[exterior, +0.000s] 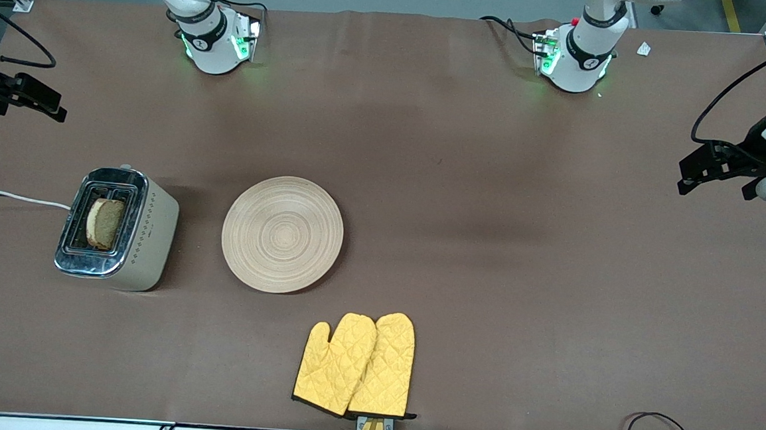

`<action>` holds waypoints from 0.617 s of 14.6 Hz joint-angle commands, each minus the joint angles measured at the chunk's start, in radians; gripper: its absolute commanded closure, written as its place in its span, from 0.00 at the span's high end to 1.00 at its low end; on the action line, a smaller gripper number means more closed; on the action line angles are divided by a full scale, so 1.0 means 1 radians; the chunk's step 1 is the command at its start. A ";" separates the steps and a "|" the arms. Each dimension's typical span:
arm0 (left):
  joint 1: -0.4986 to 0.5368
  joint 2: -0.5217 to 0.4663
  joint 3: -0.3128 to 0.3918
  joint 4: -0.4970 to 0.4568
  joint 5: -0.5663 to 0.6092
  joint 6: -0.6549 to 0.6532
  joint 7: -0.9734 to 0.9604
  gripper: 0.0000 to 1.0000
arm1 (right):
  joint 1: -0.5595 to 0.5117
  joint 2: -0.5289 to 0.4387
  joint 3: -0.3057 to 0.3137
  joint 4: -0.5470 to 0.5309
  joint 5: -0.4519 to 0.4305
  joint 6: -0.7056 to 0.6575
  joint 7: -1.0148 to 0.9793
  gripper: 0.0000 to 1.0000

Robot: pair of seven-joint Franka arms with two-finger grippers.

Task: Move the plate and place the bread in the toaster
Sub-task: 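Open the right gripper and raise it away from the toaster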

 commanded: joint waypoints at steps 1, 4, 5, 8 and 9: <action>0.000 0.002 -0.002 0.015 0.022 -0.015 -0.002 1.00 | -0.040 -0.037 0.015 -0.038 0.025 0.014 -0.069 1.00; 0.002 0.002 0.000 0.017 0.024 -0.015 0.001 1.00 | -0.043 -0.038 0.011 -0.038 0.024 0.008 -0.075 1.00; 0.000 0.002 0.000 0.017 0.024 -0.015 -0.002 1.00 | -0.043 -0.037 0.011 -0.038 0.024 0.008 -0.075 1.00; -0.001 0.008 0.001 0.035 0.025 -0.015 -0.003 1.00 | -0.037 -0.035 0.014 -0.033 0.016 0.009 -0.075 1.00; -0.001 0.013 0.001 0.037 0.027 -0.016 -0.003 1.00 | -0.037 -0.035 0.014 -0.033 0.016 0.008 -0.075 1.00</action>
